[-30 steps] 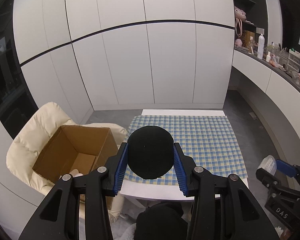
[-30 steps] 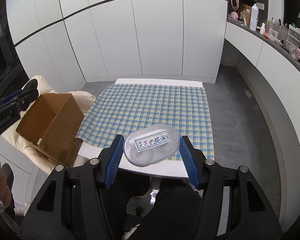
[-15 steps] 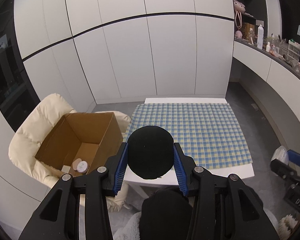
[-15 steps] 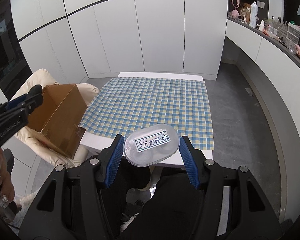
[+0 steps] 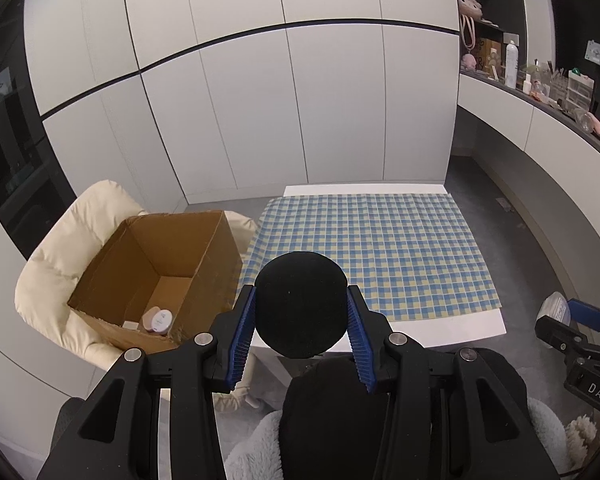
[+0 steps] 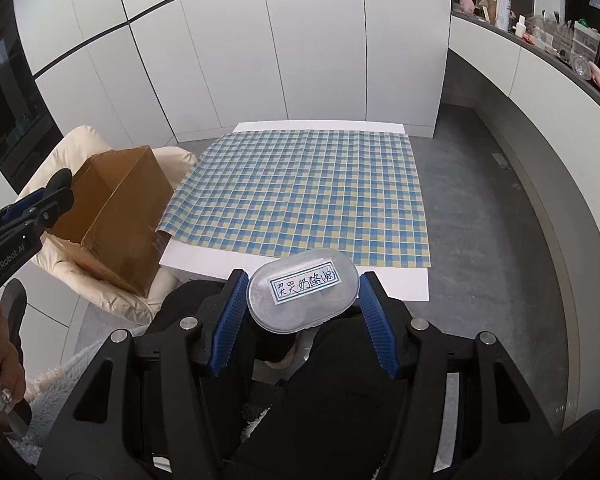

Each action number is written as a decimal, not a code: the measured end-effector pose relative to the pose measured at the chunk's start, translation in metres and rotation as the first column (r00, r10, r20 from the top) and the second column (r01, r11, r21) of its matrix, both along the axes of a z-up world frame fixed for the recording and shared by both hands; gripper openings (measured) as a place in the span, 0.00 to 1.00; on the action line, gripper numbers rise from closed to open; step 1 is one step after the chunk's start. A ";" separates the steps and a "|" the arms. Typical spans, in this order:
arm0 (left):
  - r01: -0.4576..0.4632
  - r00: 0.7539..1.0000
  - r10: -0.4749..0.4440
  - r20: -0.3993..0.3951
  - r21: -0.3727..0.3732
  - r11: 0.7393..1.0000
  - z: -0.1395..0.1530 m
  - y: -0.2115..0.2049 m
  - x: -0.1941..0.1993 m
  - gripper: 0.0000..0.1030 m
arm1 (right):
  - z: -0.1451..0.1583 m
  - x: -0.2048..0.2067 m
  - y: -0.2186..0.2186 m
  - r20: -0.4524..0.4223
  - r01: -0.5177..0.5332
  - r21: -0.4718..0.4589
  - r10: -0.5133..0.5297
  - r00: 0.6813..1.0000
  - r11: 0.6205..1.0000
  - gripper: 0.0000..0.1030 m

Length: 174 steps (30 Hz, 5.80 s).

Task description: Organize objects

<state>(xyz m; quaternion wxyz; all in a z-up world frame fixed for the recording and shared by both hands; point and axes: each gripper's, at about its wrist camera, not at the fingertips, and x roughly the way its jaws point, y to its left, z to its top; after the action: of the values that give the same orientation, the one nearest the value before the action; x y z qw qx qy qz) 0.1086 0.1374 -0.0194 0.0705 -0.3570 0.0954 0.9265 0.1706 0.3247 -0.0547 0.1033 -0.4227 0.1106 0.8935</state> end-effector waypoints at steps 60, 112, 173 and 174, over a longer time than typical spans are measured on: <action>-0.509 0.858 0.501 0.114 0.051 0.859 -0.040 -0.215 0.009 0.42 | -0.013 -0.122 -0.228 0.049 -0.577 0.058 0.575 0.817 0.815 0.58; -0.576 0.809 0.554 0.199 0.076 0.814 -0.099 -0.312 -0.220 0.43 | -0.067 -0.357 -0.329 0.113 -0.638 0.040 0.631 0.767 0.769 0.58; -0.214 0.927 0.184 0.327 0.056 0.975 0.001 -0.190 -0.175 0.98 | 0.026 -0.199 -0.192 0.124 -0.162 0.034 0.157 0.980 0.986 1.00; -0.196 0.925 0.167 0.342 0.052 0.979 0.008 -0.184 -0.181 0.98 | 0.036 -0.194 -0.184 0.115 -0.142 0.014 0.140 0.983 0.990 1.00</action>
<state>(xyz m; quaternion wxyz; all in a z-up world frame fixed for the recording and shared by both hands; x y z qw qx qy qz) -0.0729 -0.0465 -0.0118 0.0150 -0.5135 0.0089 0.8579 -0.0235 0.1411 -0.0190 0.0506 -0.4785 0.0643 0.8743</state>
